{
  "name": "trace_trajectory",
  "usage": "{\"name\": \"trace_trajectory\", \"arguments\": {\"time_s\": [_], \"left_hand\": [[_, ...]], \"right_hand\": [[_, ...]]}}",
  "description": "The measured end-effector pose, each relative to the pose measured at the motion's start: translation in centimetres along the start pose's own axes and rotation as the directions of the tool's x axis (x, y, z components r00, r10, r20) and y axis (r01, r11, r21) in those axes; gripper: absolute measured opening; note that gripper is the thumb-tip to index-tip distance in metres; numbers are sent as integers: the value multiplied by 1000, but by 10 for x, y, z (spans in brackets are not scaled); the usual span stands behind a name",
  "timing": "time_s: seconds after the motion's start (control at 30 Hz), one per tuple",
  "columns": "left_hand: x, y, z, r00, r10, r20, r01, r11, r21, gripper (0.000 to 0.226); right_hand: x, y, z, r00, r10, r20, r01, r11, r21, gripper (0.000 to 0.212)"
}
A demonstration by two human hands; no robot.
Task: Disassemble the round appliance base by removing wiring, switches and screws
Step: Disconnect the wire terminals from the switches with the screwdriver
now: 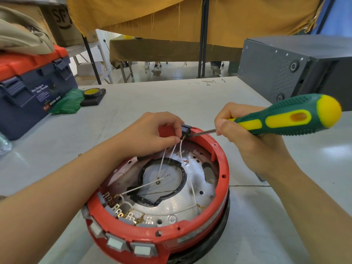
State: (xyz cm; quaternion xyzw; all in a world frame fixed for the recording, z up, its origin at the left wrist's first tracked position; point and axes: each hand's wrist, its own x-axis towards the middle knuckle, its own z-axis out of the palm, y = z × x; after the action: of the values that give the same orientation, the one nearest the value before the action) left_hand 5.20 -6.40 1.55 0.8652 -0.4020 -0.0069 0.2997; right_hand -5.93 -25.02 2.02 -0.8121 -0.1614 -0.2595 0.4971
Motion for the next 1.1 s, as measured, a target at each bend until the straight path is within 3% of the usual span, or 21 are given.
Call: {"name": "trace_trajectory", "arguments": {"time_s": [0.5, 0.93, 1.1], "left_hand": [[1, -1, 1, 1000, 1, -6, -1, 1000, 8, 11], [2, 0, 1, 1000, -8, -3, 8, 999, 36, 9], [3, 0, 1, 1000, -10, -5, 10, 999, 45, 10]], "right_hand": [[6, 6, -4, 1000, -2, 18, 2, 1000, 5, 19], [17, 34, -8, 987, 145, -76, -115, 945, 305, 18], [19, 42, -8, 978, 187, -91, -138, 911, 390, 27]]}}
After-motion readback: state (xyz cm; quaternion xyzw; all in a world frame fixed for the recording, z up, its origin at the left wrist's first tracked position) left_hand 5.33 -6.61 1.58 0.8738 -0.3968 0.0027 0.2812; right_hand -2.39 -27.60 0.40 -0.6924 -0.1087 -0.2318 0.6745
